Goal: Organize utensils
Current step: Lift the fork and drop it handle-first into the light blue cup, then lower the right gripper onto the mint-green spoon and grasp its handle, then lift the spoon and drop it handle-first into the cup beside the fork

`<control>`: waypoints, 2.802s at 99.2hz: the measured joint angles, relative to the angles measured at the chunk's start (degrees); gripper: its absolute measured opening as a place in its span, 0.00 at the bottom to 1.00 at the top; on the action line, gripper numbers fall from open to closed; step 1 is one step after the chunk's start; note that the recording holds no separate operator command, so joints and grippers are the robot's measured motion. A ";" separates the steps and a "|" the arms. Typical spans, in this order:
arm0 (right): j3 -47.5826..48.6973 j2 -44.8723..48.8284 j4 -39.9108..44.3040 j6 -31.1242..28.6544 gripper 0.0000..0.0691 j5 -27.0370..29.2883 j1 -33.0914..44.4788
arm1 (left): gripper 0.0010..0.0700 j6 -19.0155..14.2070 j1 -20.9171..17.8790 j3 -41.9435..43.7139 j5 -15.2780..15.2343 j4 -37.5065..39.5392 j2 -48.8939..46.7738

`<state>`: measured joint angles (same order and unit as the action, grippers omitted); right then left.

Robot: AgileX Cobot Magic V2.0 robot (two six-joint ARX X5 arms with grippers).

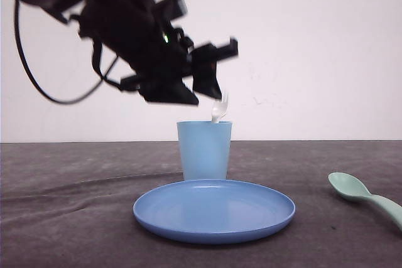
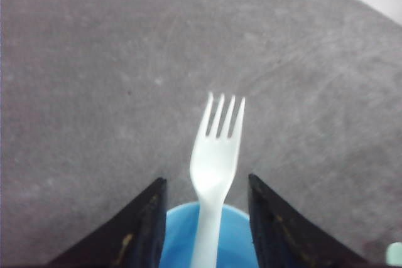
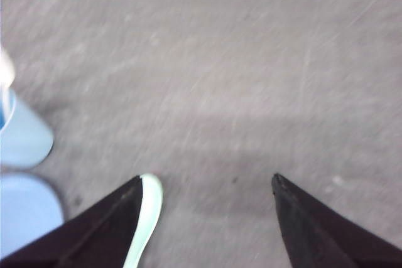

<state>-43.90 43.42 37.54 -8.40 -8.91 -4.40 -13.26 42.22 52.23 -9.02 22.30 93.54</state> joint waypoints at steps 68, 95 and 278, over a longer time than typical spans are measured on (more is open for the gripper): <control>-0.11 19.67 8.41 -11.78 0.58 7.89 -22.82 | 0.33 0.17 0.04 0.00 -0.24 -45.64 -37.22; -0.11 29.94 4.48 -15.13 0.58 10.51 -28.41 | 0.33 0.09 0.04 0.00 -0.24 -52.35 -41.92; -11.52 37.35 -44.44 -1.29 0.09 16.57 -38.21 | 0.33 -0.94 0.07 0.00 -0.33 -57.11 -45.22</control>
<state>-55.42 80.77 -6.90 -9.69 7.66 -42.61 -14.20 42.28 52.23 -9.34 -34.81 48.31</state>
